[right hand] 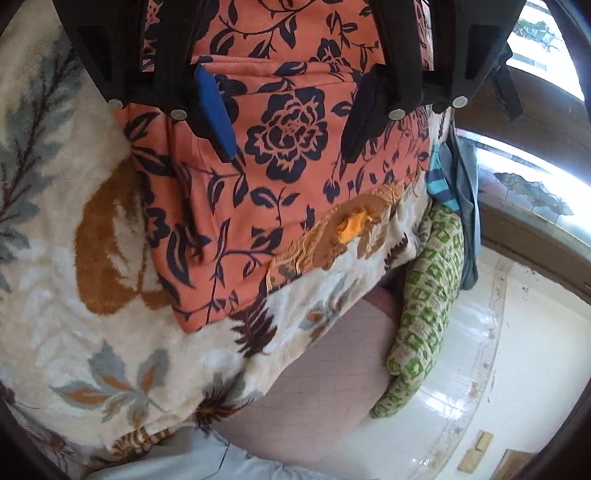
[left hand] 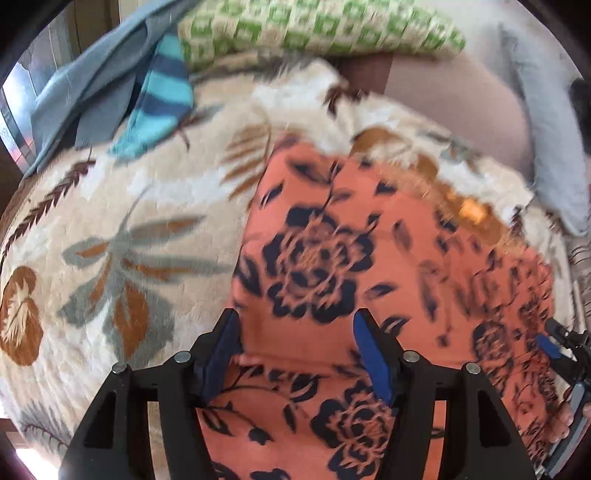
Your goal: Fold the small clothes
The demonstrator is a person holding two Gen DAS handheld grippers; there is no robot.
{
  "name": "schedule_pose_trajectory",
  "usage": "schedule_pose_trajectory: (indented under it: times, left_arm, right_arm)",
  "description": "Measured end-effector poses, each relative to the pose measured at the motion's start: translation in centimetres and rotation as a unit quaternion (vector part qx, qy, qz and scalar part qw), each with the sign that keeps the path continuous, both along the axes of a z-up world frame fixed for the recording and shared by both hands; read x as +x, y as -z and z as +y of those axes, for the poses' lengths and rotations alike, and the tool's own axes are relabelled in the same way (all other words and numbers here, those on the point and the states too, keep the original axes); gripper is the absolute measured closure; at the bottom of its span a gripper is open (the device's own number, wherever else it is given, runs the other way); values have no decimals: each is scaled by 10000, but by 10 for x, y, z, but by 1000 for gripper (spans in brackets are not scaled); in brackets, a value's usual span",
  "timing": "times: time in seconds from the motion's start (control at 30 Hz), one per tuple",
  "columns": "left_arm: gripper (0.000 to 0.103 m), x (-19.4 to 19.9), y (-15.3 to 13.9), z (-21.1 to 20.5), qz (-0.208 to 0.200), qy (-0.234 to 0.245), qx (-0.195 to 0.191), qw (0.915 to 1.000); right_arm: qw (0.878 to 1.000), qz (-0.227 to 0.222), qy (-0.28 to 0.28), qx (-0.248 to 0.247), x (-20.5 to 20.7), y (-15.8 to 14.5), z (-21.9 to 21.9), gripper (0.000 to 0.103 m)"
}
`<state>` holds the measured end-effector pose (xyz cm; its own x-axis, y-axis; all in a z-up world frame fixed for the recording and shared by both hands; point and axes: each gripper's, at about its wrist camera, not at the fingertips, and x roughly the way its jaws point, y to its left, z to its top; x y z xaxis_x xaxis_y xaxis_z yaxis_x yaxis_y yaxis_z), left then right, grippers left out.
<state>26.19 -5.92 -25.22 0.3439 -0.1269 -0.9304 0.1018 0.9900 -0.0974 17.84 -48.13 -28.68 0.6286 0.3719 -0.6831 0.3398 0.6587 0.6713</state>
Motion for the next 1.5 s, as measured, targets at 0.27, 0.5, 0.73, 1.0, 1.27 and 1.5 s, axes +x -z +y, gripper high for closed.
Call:
schedule_pose_trajectory:
  times: [0.27, 0.5, 0.73, 1.0, 1.27, 1.5]
  left_arm:
    - [34, -63, -41, 43, 6, 145, -572, 9983]
    - [24, -159, -38, 100, 308, 142, -648, 9973]
    - [24, -226, -5, 133, 740, 180, -602, 9953]
    - [24, -253, 19, 142, 1075, 145, -798, 9909]
    - [32, -262, 29, 130, 970, 369, -802, 9914]
    - [86, -256, 50, 121, 1041, 538, -957, 9885]
  right_arm:
    - [9992, -341, -178, -143, -53, -22, 5, 48]
    - [9964, -786, -143, -298, -156, -47, 11, 28]
    - [9983, -124, -166, -545, -256, -40, 10, 26]
    - [9968, 575, -177, -522, -296, -9, 18, 25]
    - [9878, 1350, -408, -659, -282, 36, 50, 25]
    - [9805, 1550, -598, -1046, -278, 41, 61, 58]
